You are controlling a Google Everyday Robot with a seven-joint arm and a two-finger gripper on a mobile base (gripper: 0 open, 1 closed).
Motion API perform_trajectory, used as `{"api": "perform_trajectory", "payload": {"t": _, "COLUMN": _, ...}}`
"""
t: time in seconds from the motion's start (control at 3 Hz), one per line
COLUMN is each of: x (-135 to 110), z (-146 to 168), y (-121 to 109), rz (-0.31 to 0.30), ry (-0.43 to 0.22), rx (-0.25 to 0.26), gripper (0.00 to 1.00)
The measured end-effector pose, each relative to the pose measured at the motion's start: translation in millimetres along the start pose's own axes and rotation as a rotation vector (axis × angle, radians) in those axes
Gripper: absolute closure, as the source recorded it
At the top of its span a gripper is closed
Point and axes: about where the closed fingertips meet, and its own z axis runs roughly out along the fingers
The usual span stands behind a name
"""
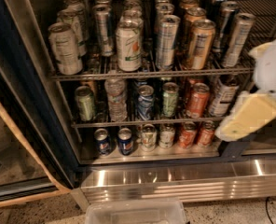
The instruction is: Pick orange can from top shelf of fridge
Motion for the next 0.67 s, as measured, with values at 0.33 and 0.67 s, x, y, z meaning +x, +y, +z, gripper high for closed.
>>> {"api": "perform_trajectory", "payload": {"t": 0.33, "x": -9.6, "z": 1.5, "y": -11.0, "rz": 0.003, "ry": -0.044, "rx": 0.056, "gripper": 0.00}}
{"api": "perform_trajectory", "payload": {"t": 0.67, "x": -9.6, "z": 1.4, "y": -11.0, "rz": 0.004, "ry": -0.044, "rx": 0.056, "gripper": 0.00}}
